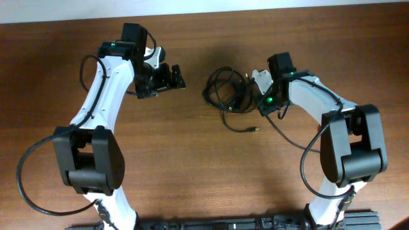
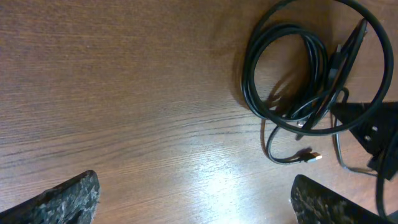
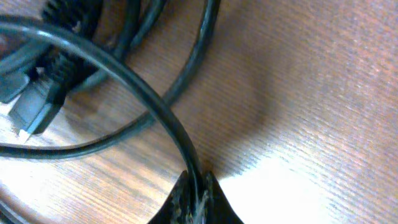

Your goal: Untangle cables

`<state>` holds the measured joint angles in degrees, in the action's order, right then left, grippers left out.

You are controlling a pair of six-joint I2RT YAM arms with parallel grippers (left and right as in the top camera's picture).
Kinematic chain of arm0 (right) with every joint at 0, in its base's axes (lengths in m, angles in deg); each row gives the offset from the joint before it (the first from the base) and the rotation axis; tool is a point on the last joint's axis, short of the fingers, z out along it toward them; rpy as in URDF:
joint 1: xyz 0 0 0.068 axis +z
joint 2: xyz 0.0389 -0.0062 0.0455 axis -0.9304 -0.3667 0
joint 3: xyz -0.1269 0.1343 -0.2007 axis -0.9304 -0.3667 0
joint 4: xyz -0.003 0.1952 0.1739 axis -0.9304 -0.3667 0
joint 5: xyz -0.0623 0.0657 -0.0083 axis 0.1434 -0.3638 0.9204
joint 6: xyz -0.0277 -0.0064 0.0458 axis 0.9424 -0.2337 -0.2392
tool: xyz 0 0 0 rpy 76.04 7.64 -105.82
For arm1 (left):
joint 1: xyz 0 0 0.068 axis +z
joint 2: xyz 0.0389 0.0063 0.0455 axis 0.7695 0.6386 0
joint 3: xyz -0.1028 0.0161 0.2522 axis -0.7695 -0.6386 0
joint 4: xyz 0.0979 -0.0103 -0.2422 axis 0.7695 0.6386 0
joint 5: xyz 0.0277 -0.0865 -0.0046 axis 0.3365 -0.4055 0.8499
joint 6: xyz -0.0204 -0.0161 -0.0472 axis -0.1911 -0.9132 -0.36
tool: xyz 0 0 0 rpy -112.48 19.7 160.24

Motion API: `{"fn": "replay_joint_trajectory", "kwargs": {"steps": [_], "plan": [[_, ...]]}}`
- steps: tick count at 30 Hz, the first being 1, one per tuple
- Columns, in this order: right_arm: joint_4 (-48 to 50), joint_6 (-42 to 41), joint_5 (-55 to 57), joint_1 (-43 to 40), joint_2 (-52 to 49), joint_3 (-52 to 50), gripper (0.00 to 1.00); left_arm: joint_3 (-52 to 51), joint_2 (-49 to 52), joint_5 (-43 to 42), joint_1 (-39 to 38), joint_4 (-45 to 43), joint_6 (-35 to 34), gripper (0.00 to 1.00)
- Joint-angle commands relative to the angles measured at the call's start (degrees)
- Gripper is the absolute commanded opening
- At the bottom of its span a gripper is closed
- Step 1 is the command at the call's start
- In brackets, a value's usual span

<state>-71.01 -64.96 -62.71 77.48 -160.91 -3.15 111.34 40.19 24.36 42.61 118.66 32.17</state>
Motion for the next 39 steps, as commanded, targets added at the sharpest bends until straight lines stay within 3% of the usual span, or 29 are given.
{"fn": "replay_joint_trajectory", "kwargs": {"steps": [1, 4, 7, 14, 17, 21, 23, 28, 35, 39], "plan": [[-6.27, -6.10, -3.65, 0.00, 3.98, 9.44, 0.04, 0.79, -0.04, -0.59, -0.17, -0.28, -0.50, 0.99], [-19.06, -9.53, -4.17, 0.00, 7.91, 25.38, 0.04, 0.79, -0.04, -0.59, -0.17, -0.28, -0.50, 0.99], [-25.83, -10.80, -4.35, 0.00, 10.08, 37.64, 0.04, 0.79, -0.04, -0.59, -0.17, -0.28, -0.50, 0.99], [-26.05, -24.79, -4.42, 0.00, 12.63, 45.22, 0.04, 0.79, -0.04, -0.61, -0.17, -0.28, -0.50, 0.99], [-24.61, -36.81, -4.42, 0.00, 14.49, 50.66, 0.04, 0.79, -0.07, -2.93, -0.17, -0.24, 1.33, 0.99], [-24.74, -45.03, -8.68, 0.00, 15.80, 54.07, 0.04, 2.12, -1.03, -40.79, 0.04, 2.56, 33.83, 0.99], [-25.51, -48.54, -12.35, 0.00, 15.78, 54.05, 0.04, 2.19, -3.74, -47.56, -0.37, 3.17, 39.12, 0.99], [-26.25, -53.22, -18.97, 0.00, 15.76, 54.05, 0.04, 2.19, -11.72, -42.10, -1.40, -0.96, 40.24, 0.99], [-27.61, -54.18, -39.17, 0.07, 15.76, 54.03, 0.04, 2.19, -13.75, -42.40, -1.53, -3.96, 40.22, 0.99], [-27.47, -58.88, -40.52, 0.07, 15.69, 54.03, 0.04, 2.19, -13.75, -44.04, -3.28, -4.28, 40.30, 0.99]]}}
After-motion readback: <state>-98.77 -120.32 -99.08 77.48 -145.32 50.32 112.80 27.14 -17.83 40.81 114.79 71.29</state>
